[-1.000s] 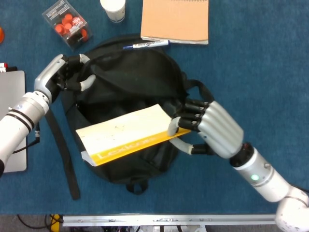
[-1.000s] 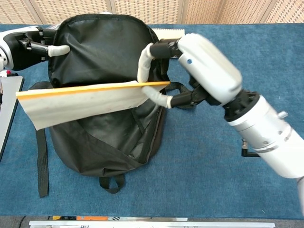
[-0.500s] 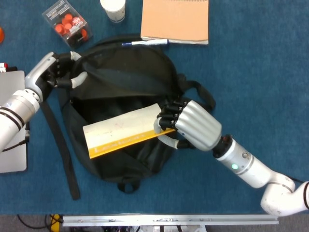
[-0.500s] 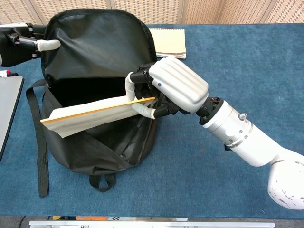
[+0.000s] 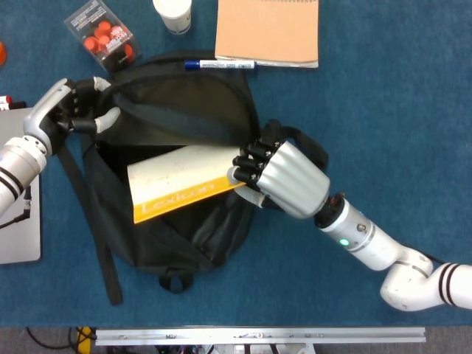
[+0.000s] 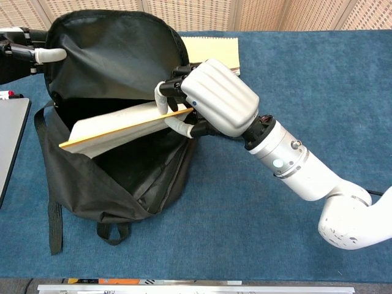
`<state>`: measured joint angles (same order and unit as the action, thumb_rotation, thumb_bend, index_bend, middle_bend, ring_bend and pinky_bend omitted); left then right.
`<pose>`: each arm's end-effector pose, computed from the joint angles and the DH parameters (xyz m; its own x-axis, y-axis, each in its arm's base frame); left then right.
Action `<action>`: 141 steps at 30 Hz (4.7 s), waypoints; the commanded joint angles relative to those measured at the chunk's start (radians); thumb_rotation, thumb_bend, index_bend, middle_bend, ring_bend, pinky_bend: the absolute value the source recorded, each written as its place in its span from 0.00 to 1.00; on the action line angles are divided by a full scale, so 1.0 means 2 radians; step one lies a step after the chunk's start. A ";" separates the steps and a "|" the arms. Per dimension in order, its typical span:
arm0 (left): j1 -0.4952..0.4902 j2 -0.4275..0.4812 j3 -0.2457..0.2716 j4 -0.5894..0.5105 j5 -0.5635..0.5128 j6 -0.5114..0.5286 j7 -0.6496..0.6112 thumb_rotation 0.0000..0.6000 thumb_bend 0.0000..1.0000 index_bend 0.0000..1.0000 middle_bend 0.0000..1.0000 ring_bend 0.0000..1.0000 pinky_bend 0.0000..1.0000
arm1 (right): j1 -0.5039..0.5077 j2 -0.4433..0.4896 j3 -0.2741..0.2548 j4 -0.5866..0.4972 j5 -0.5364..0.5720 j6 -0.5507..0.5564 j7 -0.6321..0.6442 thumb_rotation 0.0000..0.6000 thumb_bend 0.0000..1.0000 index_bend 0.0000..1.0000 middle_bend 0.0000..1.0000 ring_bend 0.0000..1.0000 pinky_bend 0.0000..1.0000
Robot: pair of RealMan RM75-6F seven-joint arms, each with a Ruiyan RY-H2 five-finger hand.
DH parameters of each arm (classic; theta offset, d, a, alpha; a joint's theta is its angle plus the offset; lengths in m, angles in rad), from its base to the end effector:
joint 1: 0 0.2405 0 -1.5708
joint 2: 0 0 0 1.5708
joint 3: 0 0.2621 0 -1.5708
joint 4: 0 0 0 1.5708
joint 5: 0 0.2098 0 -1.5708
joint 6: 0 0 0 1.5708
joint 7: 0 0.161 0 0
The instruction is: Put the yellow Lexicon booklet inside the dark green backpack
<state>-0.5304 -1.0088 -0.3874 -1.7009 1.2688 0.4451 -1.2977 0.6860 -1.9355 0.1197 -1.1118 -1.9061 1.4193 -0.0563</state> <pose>-0.2133 0.3515 0.1097 -0.7666 0.3976 0.5042 0.6406 0.4211 0.6421 -0.0594 -0.2775 -0.0726 0.1630 0.1041 0.9811 -0.5539 -0.8133 0.1783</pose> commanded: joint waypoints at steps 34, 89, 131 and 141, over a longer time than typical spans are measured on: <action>0.005 0.037 0.033 -0.033 0.080 0.023 -0.087 1.00 0.40 0.54 0.29 0.21 0.14 | -0.034 -0.029 -0.032 0.001 0.063 -0.061 -0.174 1.00 0.38 0.79 0.71 0.50 0.56; -0.049 0.080 0.142 -0.042 0.140 0.097 -0.186 1.00 0.40 0.53 0.27 0.21 0.14 | 0.003 -0.112 -0.003 0.078 0.109 -0.119 -0.229 1.00 0.37 0.80 0.67 0.50 0.53; -0.056 0.095 0.229 -0.014 0.217 0.205 -0.150 1.00 0.41 0.11 0.06 0.05 0.11 | -0.099 0.236 -0.088 -0.311 0.090 -0.024 -0.228 1.00 0.00 0.31 0.44 0.32 0.49; 0.020 0.041 0.212 0.033 0.138 0.300 0.133 1.00 0.41 0.19 0.11 0.08 0.11 | -0.152 0.334 -0.074 -0.331 0.179 -0.003 -0.184 1.00 0.21 0.40 0.50 0.34 0.49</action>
<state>-0.5689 -0.8703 0.0538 -1.6819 1.6231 0.9433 -1.2434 0.4056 -1.2964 -0.0368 -1.7686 -1.5784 1.4023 -0.4503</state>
